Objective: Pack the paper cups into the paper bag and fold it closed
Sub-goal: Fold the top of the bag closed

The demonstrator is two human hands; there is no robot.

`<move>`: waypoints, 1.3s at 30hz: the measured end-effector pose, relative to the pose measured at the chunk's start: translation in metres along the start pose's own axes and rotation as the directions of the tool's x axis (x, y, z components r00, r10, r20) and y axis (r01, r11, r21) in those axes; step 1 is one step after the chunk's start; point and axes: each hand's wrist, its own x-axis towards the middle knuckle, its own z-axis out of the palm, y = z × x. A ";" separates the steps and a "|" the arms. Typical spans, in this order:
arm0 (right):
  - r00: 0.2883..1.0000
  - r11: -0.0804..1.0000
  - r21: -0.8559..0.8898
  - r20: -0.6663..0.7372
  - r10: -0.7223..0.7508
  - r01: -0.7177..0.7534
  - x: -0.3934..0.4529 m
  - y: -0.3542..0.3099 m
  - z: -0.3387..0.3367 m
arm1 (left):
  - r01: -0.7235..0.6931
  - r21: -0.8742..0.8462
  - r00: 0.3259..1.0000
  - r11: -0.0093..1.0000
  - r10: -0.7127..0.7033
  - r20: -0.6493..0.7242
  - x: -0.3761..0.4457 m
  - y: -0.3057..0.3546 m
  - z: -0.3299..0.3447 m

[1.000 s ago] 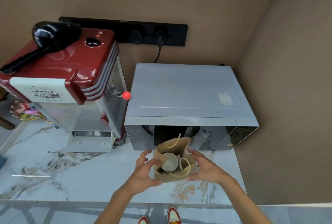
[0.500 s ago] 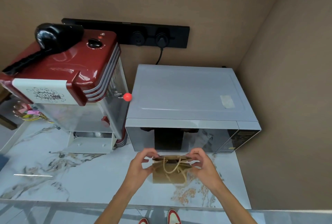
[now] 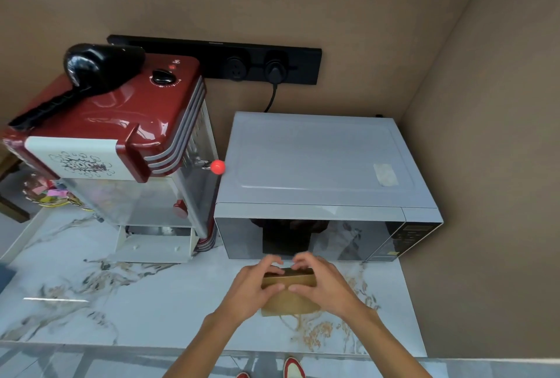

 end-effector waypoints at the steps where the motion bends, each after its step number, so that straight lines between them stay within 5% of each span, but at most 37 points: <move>1: 1.000 0.997 -0.075 0.015 -0.019 0.020 0.005 -0.004 0.002 | 0.001 -0.011 1.000 1.000 -0.001 0.000 0.003 0.002 0.002; 7: 0.997 0.933 -0.353 -0.011 -0.076 0.067 0.017 -0.006 0.009 | -0.046 0.149 0.998 0.988 0.051 -0.026 0.014 0.002 0.007; 16: 1.000 0.964 -0.267 -0.014 -0.021 0.017 0.013 0.012 -0.005 | 0.006 0.128 0.996 0.992 0.006 -0.091 0.012 -0.010 0.009; 28: 0.967 0.931 0.278 -0.028 0.254 -0.237 -0.006 0.036 0.006 | 0.177 -0.096 0.979 0.980 -0.185 -0.083 0.004 -0.027 0.012; 39: 0.951 0.924 0.353 -0.206 0.230 -0.147 -0.010 0.028 0.011 | 0.197 -0.438 0.955 0.877 -0.273 -0.117 0.007 -0.023 0.007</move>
